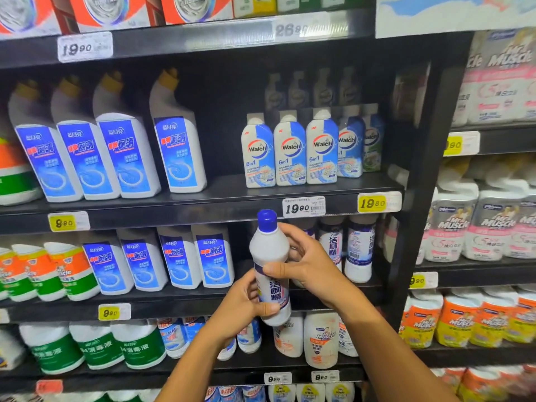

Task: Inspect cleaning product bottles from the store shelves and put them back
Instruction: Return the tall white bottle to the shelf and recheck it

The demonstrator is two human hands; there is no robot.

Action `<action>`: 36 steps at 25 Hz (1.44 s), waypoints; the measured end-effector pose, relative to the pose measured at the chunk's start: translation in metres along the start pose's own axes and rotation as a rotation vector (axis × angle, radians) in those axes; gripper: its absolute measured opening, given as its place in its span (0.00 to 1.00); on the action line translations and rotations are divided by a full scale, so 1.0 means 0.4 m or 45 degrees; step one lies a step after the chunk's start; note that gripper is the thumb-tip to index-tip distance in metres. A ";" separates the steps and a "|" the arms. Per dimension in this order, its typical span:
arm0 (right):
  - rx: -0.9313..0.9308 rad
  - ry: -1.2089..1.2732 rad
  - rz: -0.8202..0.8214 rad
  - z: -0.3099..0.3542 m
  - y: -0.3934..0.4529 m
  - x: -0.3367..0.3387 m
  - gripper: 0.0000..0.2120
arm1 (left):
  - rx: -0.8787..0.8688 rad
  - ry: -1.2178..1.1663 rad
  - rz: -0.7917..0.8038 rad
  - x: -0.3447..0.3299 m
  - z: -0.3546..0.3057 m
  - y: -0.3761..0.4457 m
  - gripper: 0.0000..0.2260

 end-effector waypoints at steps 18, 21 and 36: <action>-0.225 -0.103 -0.637 -0.151 0.162 -0.121 0.10 | 0.294 0.113 0.376 0.147 0.038 0.121 0.22; -0.279 -0.176 -0.729 -0.146 0.204 -0.115 0.10 | 0.227 0.160 0.233 0.141 0.038 0.179 0.22; -0.444 -0.570 -0.498 -0.140 0.260 -0.089 0.12 | 0.062 0.383 -0.204 0.114 0.081 0.253 0.20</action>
Point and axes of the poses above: each hand's wrist, its own y-axis towards the middle knuckle, its own x-axis out of the back of the hand, z = x × y, the point moved 1 cm from there along y, towards the middle knuckle, and after that the axes turned 6 degrees about -z, right-handed, at the moved point
